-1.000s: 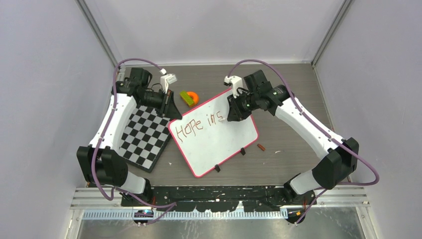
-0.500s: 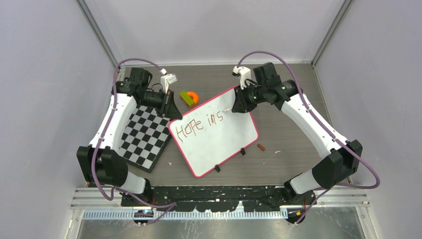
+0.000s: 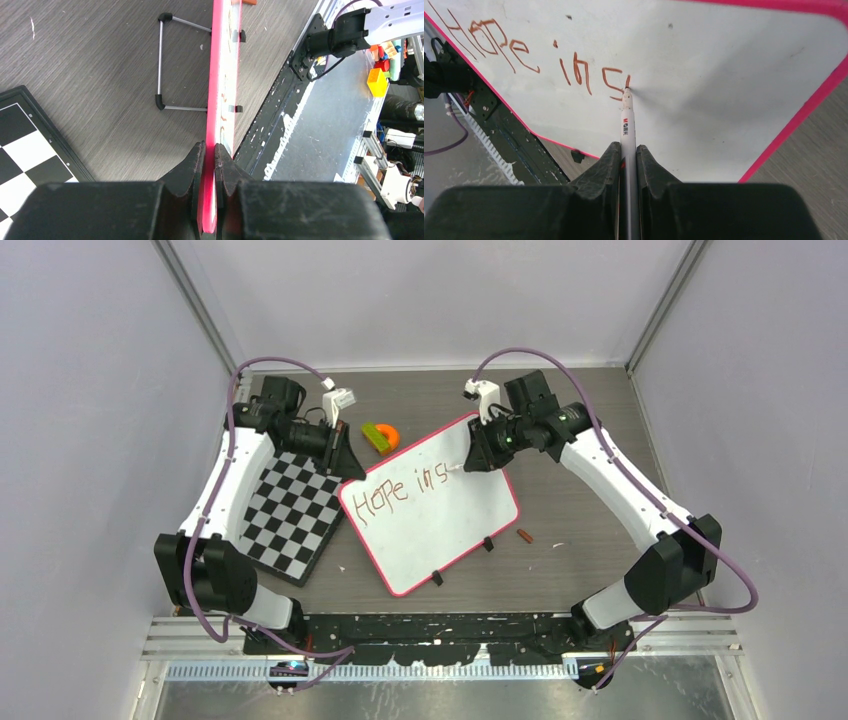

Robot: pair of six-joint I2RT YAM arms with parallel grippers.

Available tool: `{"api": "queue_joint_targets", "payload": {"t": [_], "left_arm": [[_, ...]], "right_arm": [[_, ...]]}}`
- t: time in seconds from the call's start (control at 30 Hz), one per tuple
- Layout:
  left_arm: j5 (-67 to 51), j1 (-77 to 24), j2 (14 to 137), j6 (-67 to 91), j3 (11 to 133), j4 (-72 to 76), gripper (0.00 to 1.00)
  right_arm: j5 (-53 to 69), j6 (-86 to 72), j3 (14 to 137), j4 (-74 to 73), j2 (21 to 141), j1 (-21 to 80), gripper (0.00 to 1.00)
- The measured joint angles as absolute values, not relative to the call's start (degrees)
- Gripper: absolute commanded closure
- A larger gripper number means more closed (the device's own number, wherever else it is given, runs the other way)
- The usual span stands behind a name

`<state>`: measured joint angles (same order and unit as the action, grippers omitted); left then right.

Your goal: Write a sentence on the whiteboard

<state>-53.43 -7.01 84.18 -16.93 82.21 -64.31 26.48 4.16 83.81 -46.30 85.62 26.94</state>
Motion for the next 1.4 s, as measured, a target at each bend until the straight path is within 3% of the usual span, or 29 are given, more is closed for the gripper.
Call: {"api": "queue_joint_targets", "payload": {"t": [1.4], "left_arm": [[-52.4,-7.1,84.2,-17.0,82.2,-65.0,1.0]], "right_arm": [[25.5,3.1,80.7,-46.0,84.6,26.9,1.0]]}}
